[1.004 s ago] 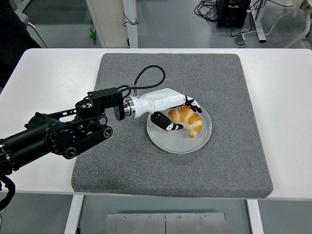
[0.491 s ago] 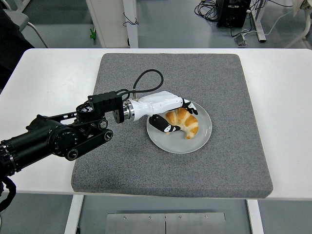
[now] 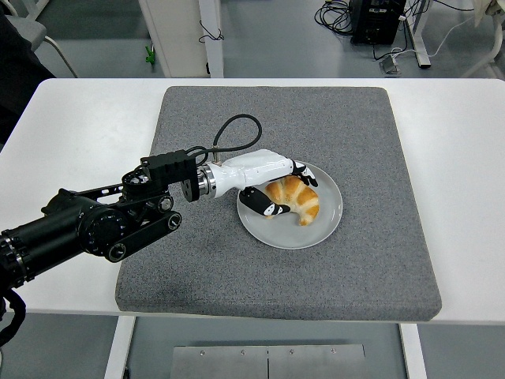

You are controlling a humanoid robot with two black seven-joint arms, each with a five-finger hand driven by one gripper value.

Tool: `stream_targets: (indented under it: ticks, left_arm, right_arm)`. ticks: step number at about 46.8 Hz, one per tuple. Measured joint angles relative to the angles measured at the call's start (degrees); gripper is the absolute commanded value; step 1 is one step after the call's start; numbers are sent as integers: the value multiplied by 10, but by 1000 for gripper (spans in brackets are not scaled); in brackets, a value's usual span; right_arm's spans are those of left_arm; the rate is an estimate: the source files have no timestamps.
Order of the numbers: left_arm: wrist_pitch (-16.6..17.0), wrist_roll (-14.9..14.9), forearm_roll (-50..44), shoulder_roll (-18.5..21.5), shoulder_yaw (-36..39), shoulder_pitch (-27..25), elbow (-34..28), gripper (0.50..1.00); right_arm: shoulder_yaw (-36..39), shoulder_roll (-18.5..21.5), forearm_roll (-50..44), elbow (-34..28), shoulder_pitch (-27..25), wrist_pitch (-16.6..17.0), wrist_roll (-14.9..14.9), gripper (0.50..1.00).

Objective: Place the bread on the plate

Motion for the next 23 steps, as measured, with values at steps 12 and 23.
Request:
stream_targets:
  ticks: [12,23]
  left_arm:
    - [0,-1,-1,0,-1,1,0,775]
    - [-1,-9,-44,-1,-4,0,-1,961]
  right_arm:
    - [0,0,0,0,0,0,0,1000]
    - [0,0,0,0,0,0,0,1000]
